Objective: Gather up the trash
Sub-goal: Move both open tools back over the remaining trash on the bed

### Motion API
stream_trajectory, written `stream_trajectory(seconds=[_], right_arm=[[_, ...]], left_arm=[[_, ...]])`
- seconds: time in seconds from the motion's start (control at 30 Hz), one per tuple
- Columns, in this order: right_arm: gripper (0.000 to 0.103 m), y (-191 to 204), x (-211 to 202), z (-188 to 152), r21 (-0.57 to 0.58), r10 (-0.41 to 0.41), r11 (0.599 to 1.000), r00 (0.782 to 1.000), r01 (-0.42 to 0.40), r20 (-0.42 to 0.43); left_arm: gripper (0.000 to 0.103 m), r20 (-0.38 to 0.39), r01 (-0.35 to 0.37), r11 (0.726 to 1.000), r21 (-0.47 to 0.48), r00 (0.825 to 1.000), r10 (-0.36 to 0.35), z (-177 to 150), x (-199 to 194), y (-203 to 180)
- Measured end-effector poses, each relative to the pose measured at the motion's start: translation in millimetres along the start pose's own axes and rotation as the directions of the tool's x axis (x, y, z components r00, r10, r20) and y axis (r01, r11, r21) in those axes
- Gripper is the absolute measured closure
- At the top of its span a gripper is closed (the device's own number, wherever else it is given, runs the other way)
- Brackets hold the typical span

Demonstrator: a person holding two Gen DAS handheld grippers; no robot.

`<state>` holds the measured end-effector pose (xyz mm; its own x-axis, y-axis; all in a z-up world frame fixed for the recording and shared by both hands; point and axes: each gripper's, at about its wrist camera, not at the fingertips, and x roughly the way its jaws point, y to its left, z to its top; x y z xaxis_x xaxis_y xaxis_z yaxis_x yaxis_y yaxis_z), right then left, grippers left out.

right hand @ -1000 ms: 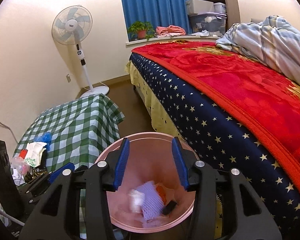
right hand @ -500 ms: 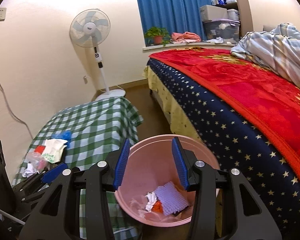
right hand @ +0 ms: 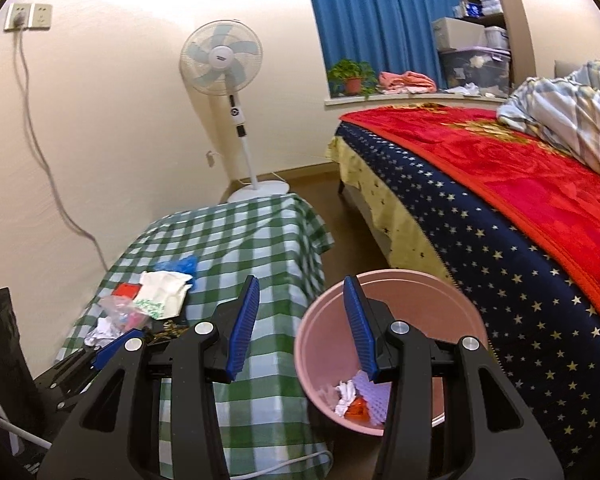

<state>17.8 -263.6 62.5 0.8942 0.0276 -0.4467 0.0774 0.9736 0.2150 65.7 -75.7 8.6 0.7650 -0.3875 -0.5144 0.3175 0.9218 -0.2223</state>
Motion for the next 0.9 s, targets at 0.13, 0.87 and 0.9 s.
stream_trajectory(seconds=[0.13,0.87,0.9], right_arm=[[0.058,11,-4,-1,-0.021,0.017,1.000,1.000,-0.017,0.008],[0.058,53,34,-19,-0.057,0.125,0.990,0.992,-0.126,-0.030],[0.058,53,37,-20,-0.054,0.133,0.989,0.991,-0.134,-0.034]], left_arm=[[0.059,0.020,-0.059,0.998,-0.030,0.998,0.059,1,-6,14],[0.059,-0.005,-0.298,0.937,-0.180,0.953,0.302,-14,-3,83],[0.059,-0.006,-0.305,0.935,-0.180,0.951,0.309,-14,-2,85]])
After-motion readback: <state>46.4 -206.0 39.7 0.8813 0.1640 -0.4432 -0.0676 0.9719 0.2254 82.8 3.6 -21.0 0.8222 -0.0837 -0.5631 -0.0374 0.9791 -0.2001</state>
